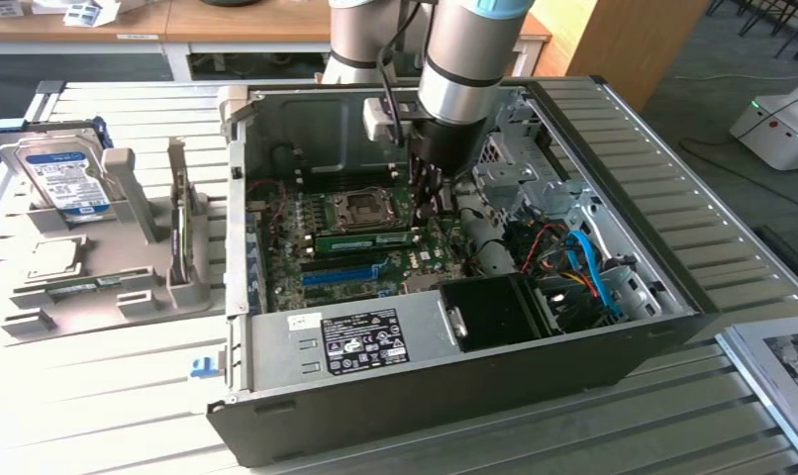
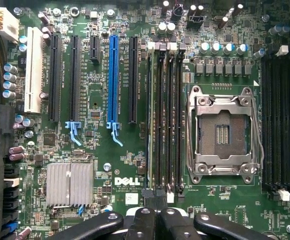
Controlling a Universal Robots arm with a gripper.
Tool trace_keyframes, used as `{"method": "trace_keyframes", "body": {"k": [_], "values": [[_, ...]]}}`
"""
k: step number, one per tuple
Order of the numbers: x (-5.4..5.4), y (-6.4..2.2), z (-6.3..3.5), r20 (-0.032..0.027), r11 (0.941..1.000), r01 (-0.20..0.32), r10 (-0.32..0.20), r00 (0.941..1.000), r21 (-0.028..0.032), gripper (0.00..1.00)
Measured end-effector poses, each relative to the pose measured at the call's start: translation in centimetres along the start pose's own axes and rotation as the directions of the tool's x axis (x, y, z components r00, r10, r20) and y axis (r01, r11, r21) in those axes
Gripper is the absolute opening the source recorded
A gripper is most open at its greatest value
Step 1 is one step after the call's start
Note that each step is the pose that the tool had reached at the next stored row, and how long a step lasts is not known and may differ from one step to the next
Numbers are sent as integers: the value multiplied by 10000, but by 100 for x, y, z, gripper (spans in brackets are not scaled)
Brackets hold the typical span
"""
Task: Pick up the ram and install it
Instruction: 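Press down the ram until it locks into place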
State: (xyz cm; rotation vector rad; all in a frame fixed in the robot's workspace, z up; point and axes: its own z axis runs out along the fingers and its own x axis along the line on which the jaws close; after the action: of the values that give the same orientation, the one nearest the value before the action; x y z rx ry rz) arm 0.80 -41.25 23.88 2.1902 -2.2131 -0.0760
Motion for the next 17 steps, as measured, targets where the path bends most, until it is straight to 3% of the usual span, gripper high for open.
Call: {"method": "trace_keyframes", "body": {"k": [17], "values": [[4, 403, 22, 1, 10000, 1, -1, 10000, 37, 10]]}}
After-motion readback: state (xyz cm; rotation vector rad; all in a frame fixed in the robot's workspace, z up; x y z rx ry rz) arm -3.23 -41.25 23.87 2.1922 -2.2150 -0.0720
